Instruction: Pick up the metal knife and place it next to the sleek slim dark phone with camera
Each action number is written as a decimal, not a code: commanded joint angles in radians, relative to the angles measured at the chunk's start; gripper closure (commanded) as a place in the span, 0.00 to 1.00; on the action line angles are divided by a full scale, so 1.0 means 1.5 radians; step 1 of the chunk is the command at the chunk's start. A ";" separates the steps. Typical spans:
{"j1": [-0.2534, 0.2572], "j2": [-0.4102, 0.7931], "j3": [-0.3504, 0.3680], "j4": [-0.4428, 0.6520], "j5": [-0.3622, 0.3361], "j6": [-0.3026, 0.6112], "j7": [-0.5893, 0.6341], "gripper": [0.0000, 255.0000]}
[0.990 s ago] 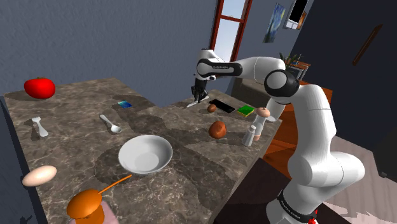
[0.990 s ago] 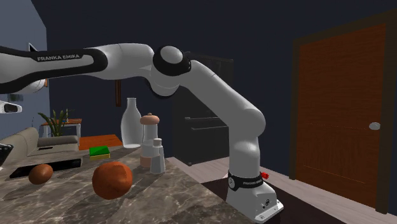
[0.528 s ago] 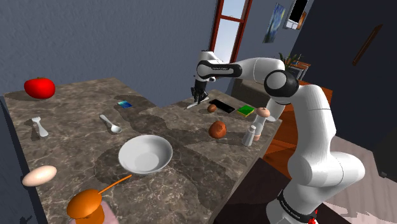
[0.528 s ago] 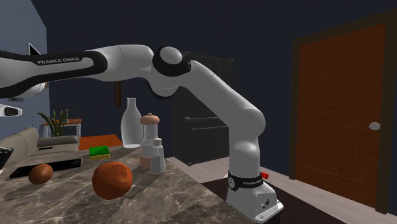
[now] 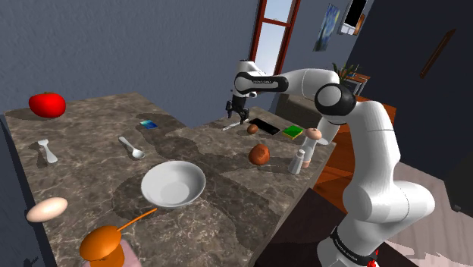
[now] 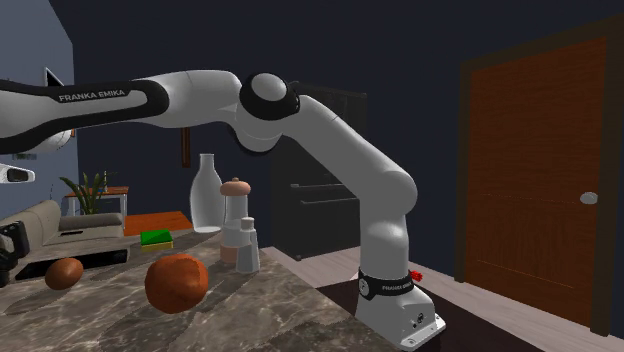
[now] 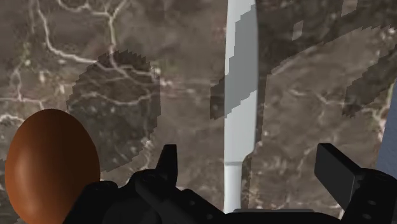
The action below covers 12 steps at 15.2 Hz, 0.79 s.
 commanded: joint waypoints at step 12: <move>0.013 -0.017 0.008 0.061 0.012 -0.071 -0.013 0.00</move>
